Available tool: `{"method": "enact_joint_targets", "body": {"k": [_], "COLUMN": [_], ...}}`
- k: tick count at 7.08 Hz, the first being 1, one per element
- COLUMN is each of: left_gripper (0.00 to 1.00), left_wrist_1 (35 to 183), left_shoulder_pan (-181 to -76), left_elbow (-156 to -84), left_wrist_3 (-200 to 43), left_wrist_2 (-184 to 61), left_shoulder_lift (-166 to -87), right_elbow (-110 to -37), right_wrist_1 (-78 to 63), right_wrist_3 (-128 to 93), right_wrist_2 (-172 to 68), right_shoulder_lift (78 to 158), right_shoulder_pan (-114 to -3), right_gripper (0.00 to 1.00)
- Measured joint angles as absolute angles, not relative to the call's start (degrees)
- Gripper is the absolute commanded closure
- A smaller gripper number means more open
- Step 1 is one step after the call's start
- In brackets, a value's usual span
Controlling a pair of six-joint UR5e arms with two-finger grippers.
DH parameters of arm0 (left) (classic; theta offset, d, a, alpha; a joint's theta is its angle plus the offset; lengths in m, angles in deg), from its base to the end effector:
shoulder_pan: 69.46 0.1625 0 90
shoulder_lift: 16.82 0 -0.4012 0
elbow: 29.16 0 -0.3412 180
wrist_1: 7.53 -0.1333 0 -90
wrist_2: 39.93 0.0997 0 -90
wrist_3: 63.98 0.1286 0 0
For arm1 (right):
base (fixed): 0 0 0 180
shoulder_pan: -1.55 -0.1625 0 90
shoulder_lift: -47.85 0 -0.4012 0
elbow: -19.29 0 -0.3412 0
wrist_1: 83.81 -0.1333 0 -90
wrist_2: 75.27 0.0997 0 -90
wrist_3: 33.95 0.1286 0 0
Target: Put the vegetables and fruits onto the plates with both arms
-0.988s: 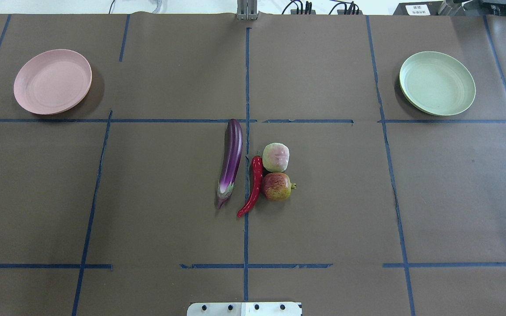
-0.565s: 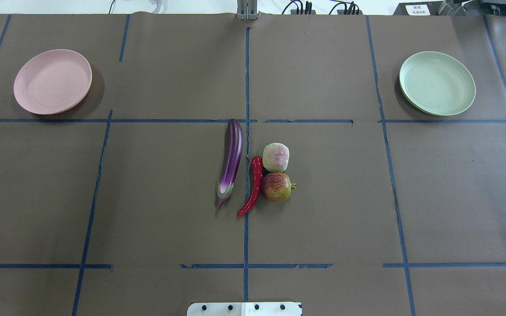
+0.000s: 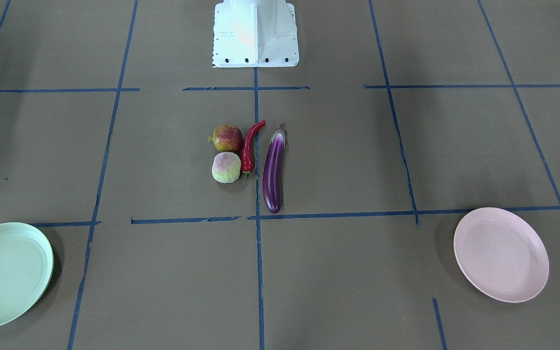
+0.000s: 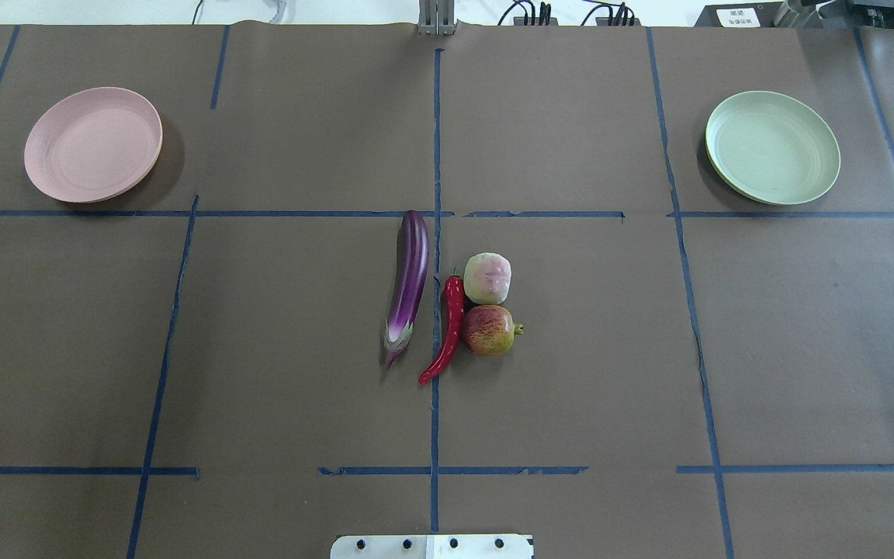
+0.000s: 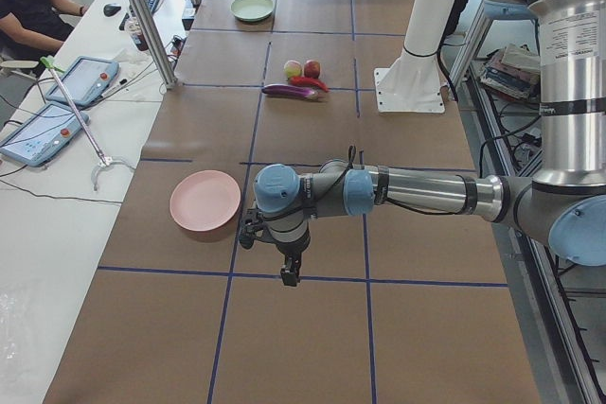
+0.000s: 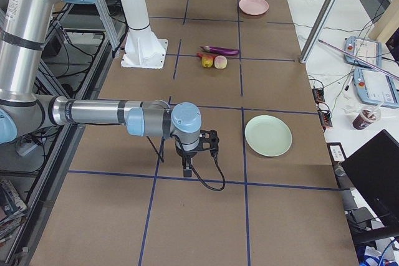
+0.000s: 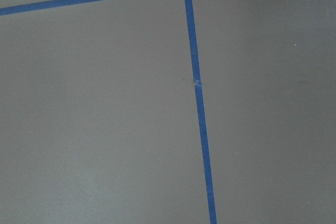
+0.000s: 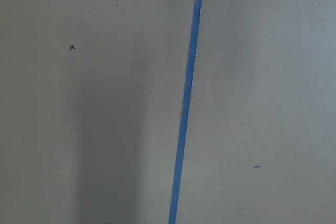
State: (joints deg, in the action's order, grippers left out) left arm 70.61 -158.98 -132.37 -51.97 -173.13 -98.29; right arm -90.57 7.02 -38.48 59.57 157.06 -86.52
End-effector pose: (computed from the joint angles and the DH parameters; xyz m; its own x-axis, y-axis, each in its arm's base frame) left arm -0.0422 -0.3681 0.6369 0.7120 0.1287 -0.6903 -0.1600 0.9869 0.0191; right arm 0.0322 -0.3098 0.6290 0.7039 -0.1005 0.7032 0.0896 0.9946 0.0526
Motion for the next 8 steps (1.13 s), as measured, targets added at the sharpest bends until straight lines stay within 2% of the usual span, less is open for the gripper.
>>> {"method": "enact_joint_targets", "body": {"k": [5,8], "left_gripper": [0.0,0.0], "left_wrist_1": [71.02,71.11], "left_shoulder_pan": [-158.95,-158.92], "left_elbow": [-132.99,-134.15], "left_wrist_3": [-51.46,-51.32], "left_wrist_2": [-173.9,-175.55], "left_shoulder_lift": [-98.02,-97.87], "right_elbow": [-90.42,-90.54], "right_wrist_1": [5.08,4.72], "right_wrist_3": [-38.41,-31.59], "right_wrist_2": [61.01,63.21], "right_shoulder_lift": [156.83,151.83], "right_shoulder_pan": [-86.28,-82.03], "right_gripper": [0.0,0.0]}}
